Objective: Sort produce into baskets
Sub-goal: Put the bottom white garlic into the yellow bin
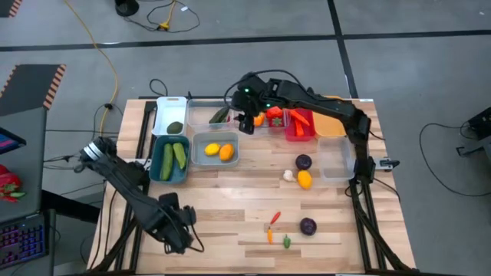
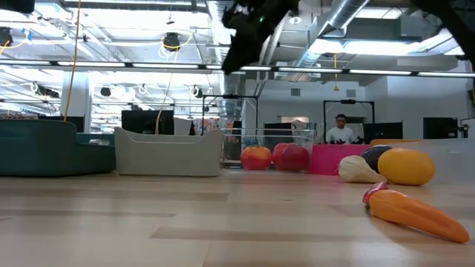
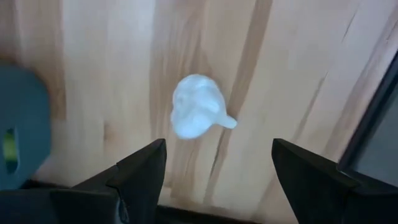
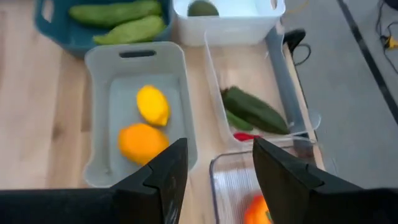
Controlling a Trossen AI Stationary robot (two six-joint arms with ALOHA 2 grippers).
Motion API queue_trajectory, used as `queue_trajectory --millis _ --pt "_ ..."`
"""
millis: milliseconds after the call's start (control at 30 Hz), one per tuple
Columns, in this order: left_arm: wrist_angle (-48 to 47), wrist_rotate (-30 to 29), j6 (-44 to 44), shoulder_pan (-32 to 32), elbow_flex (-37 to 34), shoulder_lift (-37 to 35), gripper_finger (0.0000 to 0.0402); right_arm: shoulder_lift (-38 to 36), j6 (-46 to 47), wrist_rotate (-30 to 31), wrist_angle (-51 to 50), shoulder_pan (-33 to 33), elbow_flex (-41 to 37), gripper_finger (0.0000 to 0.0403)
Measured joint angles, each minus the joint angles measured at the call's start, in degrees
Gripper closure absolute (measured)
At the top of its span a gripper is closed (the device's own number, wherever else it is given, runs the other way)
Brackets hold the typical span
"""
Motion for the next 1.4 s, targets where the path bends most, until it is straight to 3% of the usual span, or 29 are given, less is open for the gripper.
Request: queue_trajectory --millis 400,800,1400 --pt "1.71 -3.57 2.8 -1.93 0.0 7.78 0.0123 -12.19 0.07 4.28 -7.66 3.36 -0.02 0.0196" --pt "2.66 -7.91 -0.56 -2.13 -0.28 9.04 0.0123 -21.83 0.11 4.35 -15.77 9.93 -0.02 0.0196" --pt "2.58 -5.1 2.48 -2.24 -0.33 16.48 0.0123 -24.15 1.16 4.39 -20.4 16.52 -0.04 0.0196"
